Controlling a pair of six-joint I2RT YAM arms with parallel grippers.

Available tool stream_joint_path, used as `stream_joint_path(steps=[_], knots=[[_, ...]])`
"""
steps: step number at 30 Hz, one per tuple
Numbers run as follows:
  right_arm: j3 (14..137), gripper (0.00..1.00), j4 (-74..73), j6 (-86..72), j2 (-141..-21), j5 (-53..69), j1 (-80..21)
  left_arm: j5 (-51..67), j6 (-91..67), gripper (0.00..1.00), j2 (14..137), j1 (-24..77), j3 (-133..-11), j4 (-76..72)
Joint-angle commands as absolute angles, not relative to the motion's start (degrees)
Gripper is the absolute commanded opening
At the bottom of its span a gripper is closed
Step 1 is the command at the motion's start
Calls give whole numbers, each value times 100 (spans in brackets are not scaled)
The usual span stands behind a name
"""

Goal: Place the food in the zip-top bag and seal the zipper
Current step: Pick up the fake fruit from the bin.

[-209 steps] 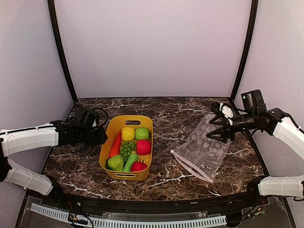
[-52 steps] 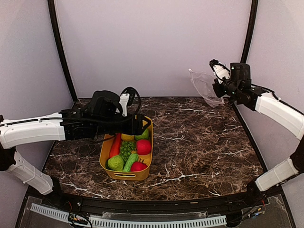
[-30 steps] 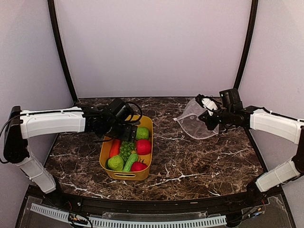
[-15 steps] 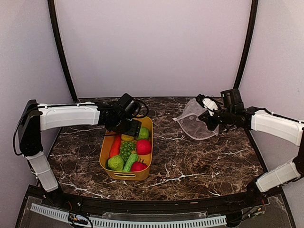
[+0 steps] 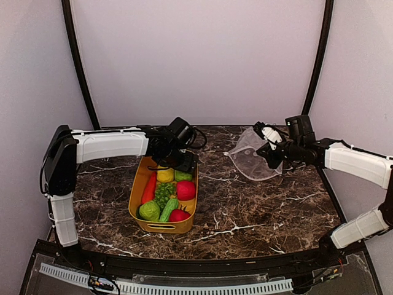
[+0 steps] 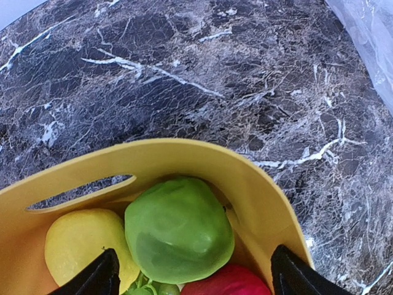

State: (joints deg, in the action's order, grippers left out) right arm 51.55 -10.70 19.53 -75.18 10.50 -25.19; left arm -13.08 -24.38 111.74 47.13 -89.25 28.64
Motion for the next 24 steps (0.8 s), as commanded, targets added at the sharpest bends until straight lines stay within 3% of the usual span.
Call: stream_joint_path(steps=[1,19,24], knots=[[5089,0,-923,2003,-7435,1099,-2531,-1375,-2584,86,11280,4702,-9138,3306],[5071,0,-923,2019,-7459,1128,-2531,-1231,-2745,77,11887,4554,-9216,3171],[5071,0,-923,2032,-7457,1128,-2531,-1330,-2762,66,11869,4553,-9239,3227]])
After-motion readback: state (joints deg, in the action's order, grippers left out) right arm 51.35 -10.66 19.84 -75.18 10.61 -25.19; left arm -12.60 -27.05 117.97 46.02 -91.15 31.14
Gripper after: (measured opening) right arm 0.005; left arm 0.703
